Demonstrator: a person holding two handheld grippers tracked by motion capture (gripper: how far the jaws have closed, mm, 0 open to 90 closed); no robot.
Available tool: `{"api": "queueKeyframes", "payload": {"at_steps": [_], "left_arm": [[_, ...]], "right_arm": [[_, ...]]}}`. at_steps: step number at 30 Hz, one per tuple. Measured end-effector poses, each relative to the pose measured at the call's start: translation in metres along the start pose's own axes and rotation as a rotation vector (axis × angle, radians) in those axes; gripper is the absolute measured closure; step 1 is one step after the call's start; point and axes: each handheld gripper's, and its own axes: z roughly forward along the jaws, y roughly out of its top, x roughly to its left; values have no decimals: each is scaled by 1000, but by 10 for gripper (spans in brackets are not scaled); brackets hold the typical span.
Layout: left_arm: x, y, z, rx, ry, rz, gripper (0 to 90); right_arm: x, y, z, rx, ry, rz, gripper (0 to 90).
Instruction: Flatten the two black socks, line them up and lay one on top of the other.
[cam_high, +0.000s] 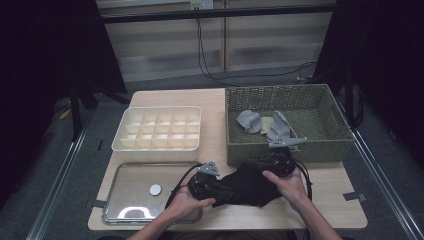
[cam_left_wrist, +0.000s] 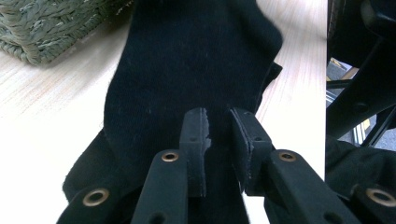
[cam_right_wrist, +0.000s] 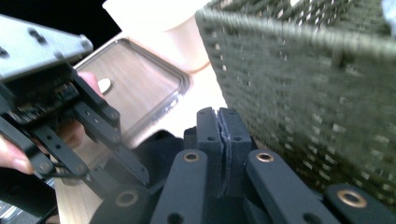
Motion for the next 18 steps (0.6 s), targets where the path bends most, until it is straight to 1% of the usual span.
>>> {"api": "queueKeyframes", "payload": {"at_steps": [1, 2, 3, 4, 5, 6, 7, 8, 9, 10, 11, 12, 14, 15, 16, 18], "left_arm": [[-1, 0, 1, -10, 16, -2, 755], [0, 0, 0, -14, 0, -4, 756], [0, 1, -1, -8, 5, 0, 756], [0, 1, -1, -8, 5, 0, 757], [1, 0, -1, -28, 2, -7, 757], [2, 1, -3, -13, 10, -2, 758], [3, 1, -4, -20, 8, -3, 759], [2, 1, -4, -34, 7, -12, 762], [1, 2, -5, -30, 22, -8, 769], [0, 4, -6, -38, 0, 0, 778], [-1, 6, -7, -41, -8, 3, 782], [-3, 8, -7, -51, -17, 5, 784], [-6, 13, -6, -56, -41, 15, 788], [-7, 15, -4, -76, -57, 8, 787], [-7, 16, -2, -83, -67, 2, 788], [-6, 19, 5, -70, -71, 3, 787]], "right_arm": [[2, 7, -1, -13, 4, -9, 884], [3, 10, -2, -20, 7, -14, 884], [3, 13, -3, -36, 13, -20, 884], [3, 13, -3, -36, 13, -20, 884], [4, 19, -4, -52, 19, -18, 884], [5, 20, -4, -55, 19, -23, 884], [5, 20, -3, -57, 15, -21, 884], [5, 20, -3, -62, 13, -22, 884], [5, 20, -3, -66, 13, -20, 884], [4, 18, -2, -68, 14, -18, 884], [4, 16, 0, -65, 14, -18, 884], [3, 13, 2, -54, 15, -18, 884], [1, 7, 8, -23, 1, -22, 884], [1, 5, 10, -7, -4, -28, 884], [0, 4, 12, -1, -5, -25, 884], [0, 3, 15, 7, -4, -31, 884]]}}
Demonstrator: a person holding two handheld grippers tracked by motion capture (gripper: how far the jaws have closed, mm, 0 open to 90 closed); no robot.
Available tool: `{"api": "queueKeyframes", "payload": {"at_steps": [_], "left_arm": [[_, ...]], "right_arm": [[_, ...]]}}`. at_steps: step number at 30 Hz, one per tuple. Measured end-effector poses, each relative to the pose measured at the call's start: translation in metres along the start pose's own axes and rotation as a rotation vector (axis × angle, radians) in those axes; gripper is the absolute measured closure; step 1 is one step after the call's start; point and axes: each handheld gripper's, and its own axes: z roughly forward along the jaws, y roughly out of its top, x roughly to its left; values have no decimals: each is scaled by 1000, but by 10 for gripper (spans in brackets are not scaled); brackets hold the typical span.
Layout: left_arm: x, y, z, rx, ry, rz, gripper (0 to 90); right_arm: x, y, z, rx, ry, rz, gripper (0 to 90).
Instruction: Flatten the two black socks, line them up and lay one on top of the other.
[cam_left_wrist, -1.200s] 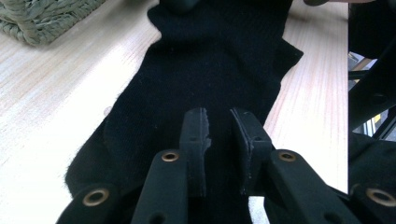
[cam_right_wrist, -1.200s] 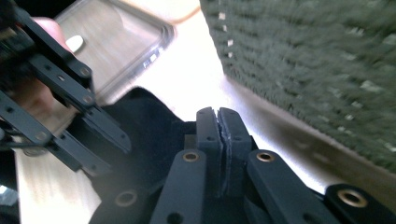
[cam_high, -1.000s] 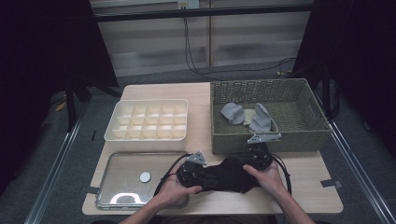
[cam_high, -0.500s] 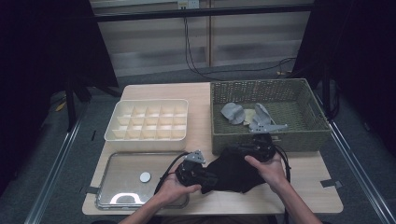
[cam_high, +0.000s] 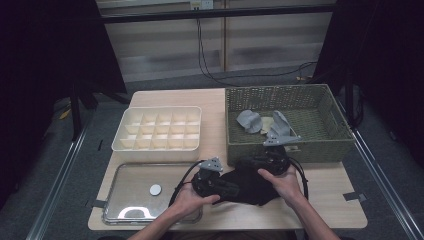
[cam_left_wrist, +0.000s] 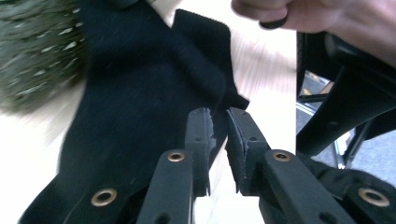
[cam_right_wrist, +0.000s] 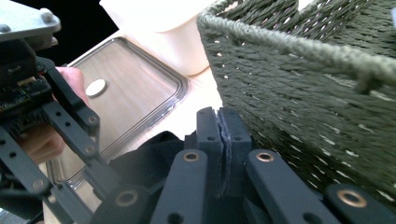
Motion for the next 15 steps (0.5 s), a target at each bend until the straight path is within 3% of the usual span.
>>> {"api": "queueKeyframes", "payload": {"at_steps": [5, 9, 10, 15], "left_arm": [[3, 1, 17, 13, -40, -15, 787], [7, 3, 26, 36, -14, -23, 787], [9, 4, 28, 38, 13, -25, 779], [11, 3, 31, 39, 33, -36, 761]], "right_arm": [[5, 3, 0, -12, 1, -8, 884], [8, 7, -7, -39, 5, -10, 884], [11, 9, -12, -57, 11, -10, 883], [18, 5, -19, -76, 19, -14, 884]]}}
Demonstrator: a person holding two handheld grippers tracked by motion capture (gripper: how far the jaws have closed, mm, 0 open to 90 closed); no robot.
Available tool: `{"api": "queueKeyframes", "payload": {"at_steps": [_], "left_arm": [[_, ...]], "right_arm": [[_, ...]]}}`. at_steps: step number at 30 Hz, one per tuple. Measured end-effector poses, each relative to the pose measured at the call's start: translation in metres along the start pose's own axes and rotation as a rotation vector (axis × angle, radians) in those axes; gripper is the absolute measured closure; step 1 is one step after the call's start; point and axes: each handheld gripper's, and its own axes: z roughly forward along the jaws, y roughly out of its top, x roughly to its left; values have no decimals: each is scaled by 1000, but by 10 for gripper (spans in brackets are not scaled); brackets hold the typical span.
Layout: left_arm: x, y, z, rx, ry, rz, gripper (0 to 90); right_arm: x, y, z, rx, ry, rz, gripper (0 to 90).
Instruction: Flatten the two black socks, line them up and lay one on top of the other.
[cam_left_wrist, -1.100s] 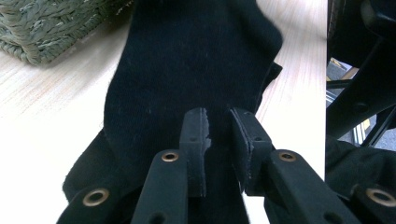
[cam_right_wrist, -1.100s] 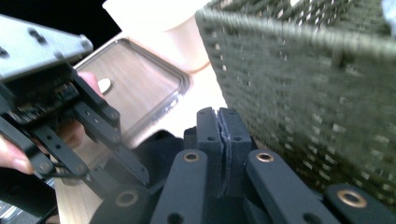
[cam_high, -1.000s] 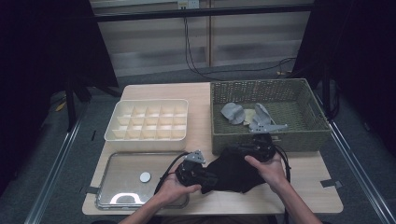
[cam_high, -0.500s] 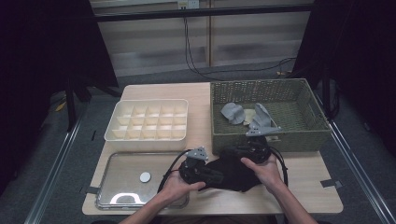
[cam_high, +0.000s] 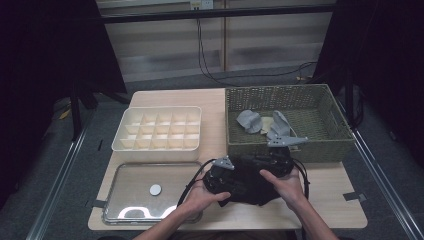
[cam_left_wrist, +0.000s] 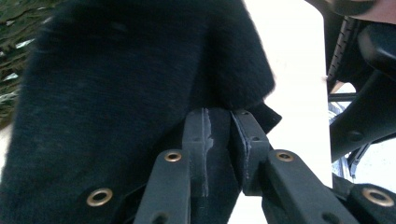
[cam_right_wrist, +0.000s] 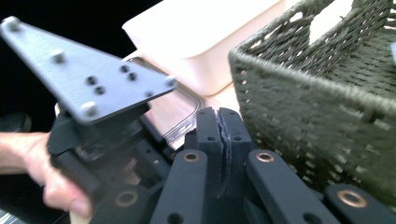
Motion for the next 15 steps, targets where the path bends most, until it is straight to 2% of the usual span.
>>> {"api": "queueKeyframes", "payload": {"at_steps": [1, 4, 7, 8, 11, 12, 15], "left_arm": [[-1, 0, 1, 21, 22, 13, 759], [-1, -1, 2, 25, 49, 16, 757], [-1, -3, 2, 20, 56, 14, 756], [-2, -2, 0, 35, 72, 24, 756], [-5, -2, -3, 16, 73, 32, 754], [-5, -2, -4, 23, 81, 32, 754], [-4, -4, -7, 14, 79, 30, 755]], "right_arm": [[3, -5, -2, 9, 0, -7, 883], [8, -16, -9, 15, 3, 6, 883], [11, -25, -13, 27, -1, 9, 883], [13, -34, -17, 41, 1, 13, 883], [16, -44, -22, 57, 5, 20, 882], [17, -48, -23, 65, 8, 24, 882], [18, -60, -26, 108, -1, 30, 881]]}}
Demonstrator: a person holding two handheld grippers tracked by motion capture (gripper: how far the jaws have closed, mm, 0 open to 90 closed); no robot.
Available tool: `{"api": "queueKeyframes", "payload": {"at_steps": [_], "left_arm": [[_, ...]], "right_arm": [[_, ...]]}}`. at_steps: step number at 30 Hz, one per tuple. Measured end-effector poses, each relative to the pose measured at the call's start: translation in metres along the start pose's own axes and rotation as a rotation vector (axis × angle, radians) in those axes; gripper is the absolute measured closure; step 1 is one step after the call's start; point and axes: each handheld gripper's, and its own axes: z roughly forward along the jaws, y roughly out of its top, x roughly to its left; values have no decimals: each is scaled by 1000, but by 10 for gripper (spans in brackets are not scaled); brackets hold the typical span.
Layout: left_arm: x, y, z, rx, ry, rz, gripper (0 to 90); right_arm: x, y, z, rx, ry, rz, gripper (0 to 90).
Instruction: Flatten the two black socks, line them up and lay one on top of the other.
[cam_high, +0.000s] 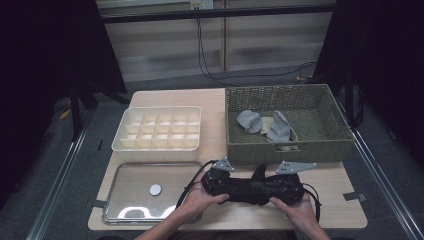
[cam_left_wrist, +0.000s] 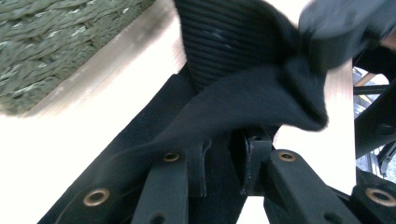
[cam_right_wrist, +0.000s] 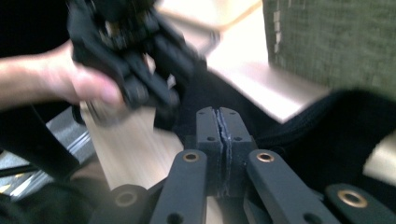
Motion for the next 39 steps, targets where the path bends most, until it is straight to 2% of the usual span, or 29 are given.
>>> {"api": "queueKeyframes", "payload": {"at_steps": [1, 3, 4, 9, 12, 14, 18, 19, 20, 21, 23, 27, 29, 30, 34, 35, 37, 38, 39], "left_arm": [[-1, 0, -2, 3, 14, 4, 755], [-3, -2, -5, -11, -10, 11, 754], [-4, -2, -9, 2, -6, 18, 753], [-9, -3, -23, -15, -8, 33, 750], [-11, -6, -40, -48, -8, 48, 748], [-12, -7, -47, -78, -17, 41, 747], [-11, -5, -55, -111, -18, 38, 743], [-12, 0, -61, -146, -19, 38, 734], [-12, 0, -61, -146, -19, 38, 728], [-9, 5, -64, -169, -19, 33, 725], [-4, 7, -62, -173, -6, 23, 727], [3, 4, -51, -141, 3, 4, 732], [4, -4, -40, -82, -9, 3, 729], [2, -7, -37, -58, -2, 5, 722], [-2, -13, -31, -10, -12, 25, 710], [-6, -18, -28, 19, -6, 38, 709], [-6, -19, -28, 19, -6, 52, 704], [-6, -19, -29, 38, -8, 56, 704], [-7, -20, -31, 32, -2, 62, 698]], "right_arm": [[-1, -4, 0, 12, -4, 1, 881], [-2, -10, -2, 34, -13, 15, 879], [-3, -12, -2, 43, -17, 23, 879], [-5, -21, -4, 69, -34, 36, 874], [-6, -24, -3, 95, -33, 42, 867], [-7, -25, -3, 102, -34, 59, 867], [-8, -26, -1, 125, -38, 63, 864], [-6, -26, 1, 135, -40, 58, 863], [-6, -26, 1, 135, -40, 58, 863], [-6, -27, 3, 147, -39, 53, 863], [-5, -28, 5, 160, -38, 50, 863], [-7, -26, 5, 155, -31, 49, 858], [-8, -26, 3, 146, -26, 55, 842], [-9, -25, 2, 138, -27, 56, 833], [-10, -24, -2, 109, -11, 62, 796], [-10, -23, -3, 102, -10, 62, 790], [-10, -22, -5, 87, -15, 65, 785], [-11, -21, -6, 78, -13, 67, 779], [-12, -18, -10, 53, -22, 64, 768]]}}
